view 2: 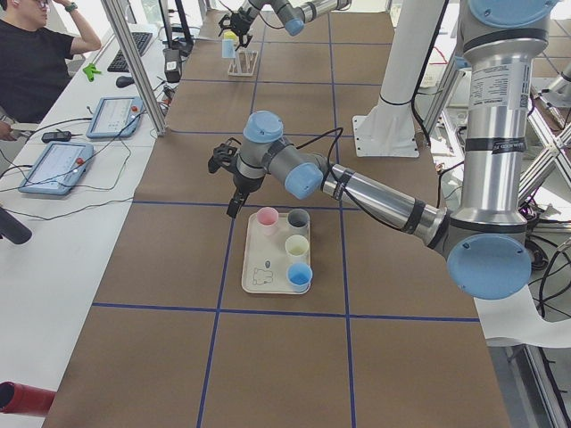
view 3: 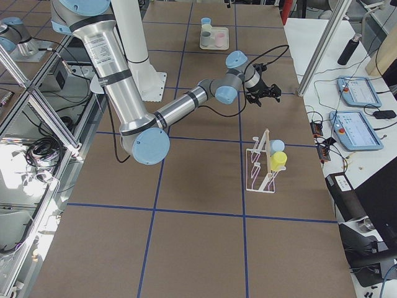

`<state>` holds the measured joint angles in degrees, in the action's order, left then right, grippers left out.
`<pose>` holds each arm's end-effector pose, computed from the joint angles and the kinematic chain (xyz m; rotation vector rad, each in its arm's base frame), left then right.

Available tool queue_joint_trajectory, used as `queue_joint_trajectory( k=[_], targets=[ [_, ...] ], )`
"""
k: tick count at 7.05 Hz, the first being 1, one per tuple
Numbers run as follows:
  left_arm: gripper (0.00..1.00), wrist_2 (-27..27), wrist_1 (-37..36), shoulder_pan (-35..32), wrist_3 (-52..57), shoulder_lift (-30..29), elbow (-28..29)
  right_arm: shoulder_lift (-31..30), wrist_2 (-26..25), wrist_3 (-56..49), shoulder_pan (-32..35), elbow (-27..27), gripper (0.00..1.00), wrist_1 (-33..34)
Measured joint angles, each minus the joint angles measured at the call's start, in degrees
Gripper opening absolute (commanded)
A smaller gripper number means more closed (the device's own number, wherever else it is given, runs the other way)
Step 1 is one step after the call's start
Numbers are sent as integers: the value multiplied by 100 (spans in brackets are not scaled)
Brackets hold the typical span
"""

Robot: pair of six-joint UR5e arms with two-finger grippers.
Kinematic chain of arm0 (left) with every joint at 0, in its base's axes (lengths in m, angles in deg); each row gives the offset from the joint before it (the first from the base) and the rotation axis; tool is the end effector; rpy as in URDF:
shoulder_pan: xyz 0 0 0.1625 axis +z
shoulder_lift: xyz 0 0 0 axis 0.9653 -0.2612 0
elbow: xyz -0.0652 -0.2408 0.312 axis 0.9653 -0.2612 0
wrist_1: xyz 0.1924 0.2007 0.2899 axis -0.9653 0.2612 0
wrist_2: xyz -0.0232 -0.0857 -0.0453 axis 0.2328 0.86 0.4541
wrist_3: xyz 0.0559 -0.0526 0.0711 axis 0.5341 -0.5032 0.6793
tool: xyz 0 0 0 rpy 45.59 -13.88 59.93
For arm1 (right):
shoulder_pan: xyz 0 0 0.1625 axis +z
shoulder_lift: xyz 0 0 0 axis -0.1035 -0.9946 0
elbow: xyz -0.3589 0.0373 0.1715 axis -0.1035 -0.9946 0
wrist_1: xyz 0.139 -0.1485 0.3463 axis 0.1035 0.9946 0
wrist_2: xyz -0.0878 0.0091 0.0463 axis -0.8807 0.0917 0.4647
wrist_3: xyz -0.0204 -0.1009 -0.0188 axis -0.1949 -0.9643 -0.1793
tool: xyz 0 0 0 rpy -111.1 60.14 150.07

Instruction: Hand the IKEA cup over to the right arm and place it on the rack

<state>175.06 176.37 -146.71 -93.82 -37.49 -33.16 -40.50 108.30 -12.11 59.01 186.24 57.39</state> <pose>0.0797 -0.4764 0.4291 0.4242 0.7903 0.1373 -0.2781 -0.5720 0.2916 1.0438 -0.3404 -0.8325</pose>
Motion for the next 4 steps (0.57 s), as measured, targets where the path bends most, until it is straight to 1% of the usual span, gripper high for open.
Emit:
queue_joint_trajectory(
  k=[1, 2, 3, 4],
  targets=[
    [100, -5, 236, 54, -202, 23, 131, 24, 72, 1230, -250, 216, 99, -9],
    [100, -12, 539, 182, -408, 29, 303, 74, 101, 2169, -520, 429, 99, -13],
    [100, -58, 835, 383, -677, 32, 483, 157, 103, 2753, -771, 587, 99, -15],
    [100, -181, 1120, 628, -990, 36, 651, 291, 100, 3106, -968, 667, 99, -8]
  ],
)
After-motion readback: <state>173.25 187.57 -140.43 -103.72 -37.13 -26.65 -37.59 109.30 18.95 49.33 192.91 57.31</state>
